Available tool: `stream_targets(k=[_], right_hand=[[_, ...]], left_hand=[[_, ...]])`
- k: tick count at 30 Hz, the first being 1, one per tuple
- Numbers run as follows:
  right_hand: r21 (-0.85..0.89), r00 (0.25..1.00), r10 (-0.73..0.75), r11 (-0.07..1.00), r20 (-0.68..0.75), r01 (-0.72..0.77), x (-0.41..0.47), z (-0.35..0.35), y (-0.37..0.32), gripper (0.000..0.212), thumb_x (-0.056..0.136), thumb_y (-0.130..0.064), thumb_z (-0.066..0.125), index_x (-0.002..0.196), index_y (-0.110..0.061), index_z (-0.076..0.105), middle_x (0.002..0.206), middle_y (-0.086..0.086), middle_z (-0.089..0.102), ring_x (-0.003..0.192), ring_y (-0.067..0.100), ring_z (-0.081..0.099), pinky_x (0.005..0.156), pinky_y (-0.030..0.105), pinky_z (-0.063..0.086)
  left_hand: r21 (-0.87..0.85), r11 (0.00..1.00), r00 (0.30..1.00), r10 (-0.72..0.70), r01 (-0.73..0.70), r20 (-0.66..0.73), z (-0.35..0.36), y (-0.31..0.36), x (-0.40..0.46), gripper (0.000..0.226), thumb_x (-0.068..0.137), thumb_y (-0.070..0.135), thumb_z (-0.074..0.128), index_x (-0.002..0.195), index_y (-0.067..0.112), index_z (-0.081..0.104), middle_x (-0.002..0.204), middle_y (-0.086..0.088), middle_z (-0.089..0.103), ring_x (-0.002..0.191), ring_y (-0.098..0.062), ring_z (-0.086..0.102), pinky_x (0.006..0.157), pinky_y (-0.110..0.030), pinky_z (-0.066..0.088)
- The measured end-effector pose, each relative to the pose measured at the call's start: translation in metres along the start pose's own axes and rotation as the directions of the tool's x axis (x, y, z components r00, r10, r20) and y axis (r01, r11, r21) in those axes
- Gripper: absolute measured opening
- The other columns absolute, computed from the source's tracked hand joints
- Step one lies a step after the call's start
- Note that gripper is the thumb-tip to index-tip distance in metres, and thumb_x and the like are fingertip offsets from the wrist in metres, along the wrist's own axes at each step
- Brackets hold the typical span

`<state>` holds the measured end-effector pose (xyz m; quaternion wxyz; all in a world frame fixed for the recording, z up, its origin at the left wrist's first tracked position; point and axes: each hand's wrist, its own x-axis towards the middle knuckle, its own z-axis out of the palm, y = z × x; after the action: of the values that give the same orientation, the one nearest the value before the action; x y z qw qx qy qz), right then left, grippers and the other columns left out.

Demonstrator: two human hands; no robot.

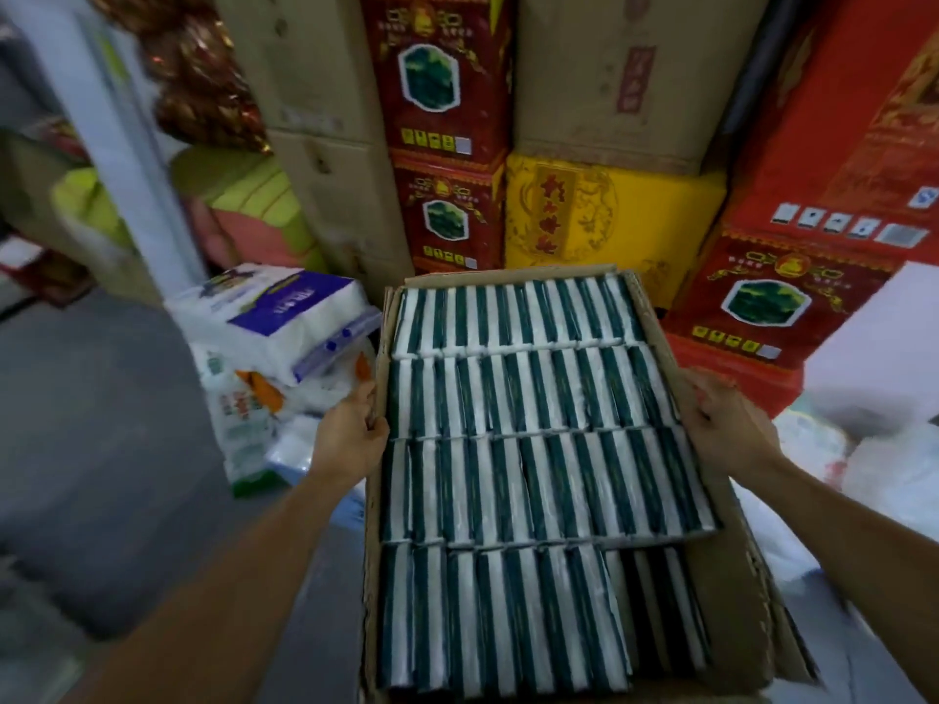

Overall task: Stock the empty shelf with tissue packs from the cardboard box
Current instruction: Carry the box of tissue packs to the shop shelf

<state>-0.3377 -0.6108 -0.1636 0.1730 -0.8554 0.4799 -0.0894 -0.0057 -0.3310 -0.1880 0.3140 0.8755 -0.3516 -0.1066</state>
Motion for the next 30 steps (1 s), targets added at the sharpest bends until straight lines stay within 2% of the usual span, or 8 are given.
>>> stream_targets(k=[4, 6, 9, 12, 14, 20, 27, 30], right_hand=[[-0.011, 0.980, -0.173, 0.984, 0.096, 0.175, 0.024, 0.006, -0.034, 0.047, 0.096, -0.025, 0.046, 0.141, -0.036, 0.039, 0.091, 0.003, 0.068, 0.082, 0.028, 0.066, 0.064, 0.038, 0.053], [-0.004, 0.956, -0.254, 0.966, 0.144, 0.258, 0.032, 0.014, -0.057, 0.048, 0.096, -0.028, 0.046, 0.142, -0.036, 0.036, 0.099, 0.004, 0.070, 0.088, 0.028, 0.067, 0.068, 0.042, 0.056], [0.041, 0.907, -0.390, 0.920, 0.160, 0.389, 0.037, 0.031, -0.096, 0.049, 0.096, -0.023, 0.047, 0.144, -0.032, 0.039, 0.106, 0.003, 0.070, 0.091, 0.029, 0.066, 0.072, 0.039, 0.055], [0.115, 0.857, -0.458, 0.889, 0.237, 0.444, 0.037, 0.054, -0.136, 0.049, 0.094, -0.032, 0.046, 0.140, -0.045, 0.037, 0.119, -0.012, 0.062, 0.099, 0.022, 0.065, 0.080, 0.036, 0.054], [0.130, 0.806, -0.517, 0.855, 0.288, 0.502, 0.050, 0.086, -0.155, 0.050, 0.089, -0.044, 0.040, 0.136, -0.059, 0.031, 0.124, -0.006, 0.064, 0.099, 0.021, 0.065, 0.083, 0.045, 0.055], [0.127, 0.685, -0.635, 0.760, 0.359, 0.638, 0.007, 0.122, -0.262, 0.047, 0.093, -0.030, 0.046, 0.139, -0.038, 0.041, 0.111, 0.005, 0.068, 0.088, 0.028, 0.064, 0.074, 0.039, 0.054], [0.208, 0.482, -0.763, 0.604, 0.430, 0.769, -0.069, 0.181, -0.393, 0.049, 0.094, -0.020, 0.048, 0.141, -0.031, 0.041, 0.118, 0.011, 0.065, 0.097, 0.031, 0.064, 0.082, 0.042, 0.053], [0.248, 0.413, -0.786, 0.561, 0.460, 0.790, -0.108, 0.209, -0.451, 0.050, 0.096, -0.022, 0.049, 0.144, -0.030, 0.039, 0.117, 0.012, 0.066, 0.090, 0.031, 0.064, 0.074, 0.041, 0.054]], left_hand=[[-0.039, 0.980, 0.977, -0.196, 0.193, -0.084, -0.017, -0.018, -0.044, 0.047, 0.088, -0.001, 0.054, 0.132, 0.014, 0.054, 0.078, -0.011, 0.062, 0.074, -0.030, 0.059, 0.065, -0.028, 0.041], [-0.060, 0.956, 0.946, -0.294, 0.288, -0.134, -0.027, -0.028, -0.070, 0.048, 0.090, 0.000, 0.054, 0.136, 0.015, 0.051, 0.080, -0.008, 0.063, 0.073, -0.023, 0.056, 0.064, -0.025, 0.040], [-0.058, 0.919, 0.894, -0.392, 0.389, -0.215, -0.042, -0.047, -0.108, 0.048, 0.089, 0.003, 0.052, 0.133, 0.020, 0.054, 0.093, -0.007, 0.070, 0.084, -0.028, 0.065, 0.070, -0.032, 0.050], [-0.079, 0.882, 0.838, -0.466, 0.464, -0.283, -0.056, -0.069, -0.145, 0.044, 0.084, 0.002, 0.050, 0.123, 0.021, 0.060, 0.099, -0.005, 0.072, 0.090, -0.029, 0.066, 0.076, -0.036, 0.052], [-0.083, 0.841, 0.784, -0.531, 0.535, -0.322, -0.064, -0.086, -0.172, 0.043, 0.085, 0.003, 0.051, 0.124, 0.019, 0.057, 0.102, -0.006, 0.070, 0.091, -0.031, 0.065, 0.077, -0.037, 0.051], [-0.128, 0.725, 0.632, -0.661, 0.677, -0.404, -0.096, -0.137, -0.253, 0.041, 0.082, 0.005, 0.053, 0.121, 0.019, 0.058, 0.095, -0.008, 0.069, 0.088, -0.032, 0.064, 0.072, -0.035, 0.049], [-0.271, 0.605, 0.418, -0.748, 0.749, -0.515, -0.150, -0.196, -0.360, 0.049, 0.083, 0.004, 0.058, 0.131, 0.015, 0.056, 0.106, -0.010, 0.071, 0.098, -0.033, 0.065, 0.083, -0.041, 0.051], [-0.338, 0.551, 0.322, -0.777, 0.763, -0.541, -0.175, -0.221, -0.407, 0.049, 0.081, 0.005, 0.058, 0.129, 0.016, 0.057, 0.103, -0.009, 0.072, 0.095, -0.032, 0.066, 0.082, -0.042, 0.053]])
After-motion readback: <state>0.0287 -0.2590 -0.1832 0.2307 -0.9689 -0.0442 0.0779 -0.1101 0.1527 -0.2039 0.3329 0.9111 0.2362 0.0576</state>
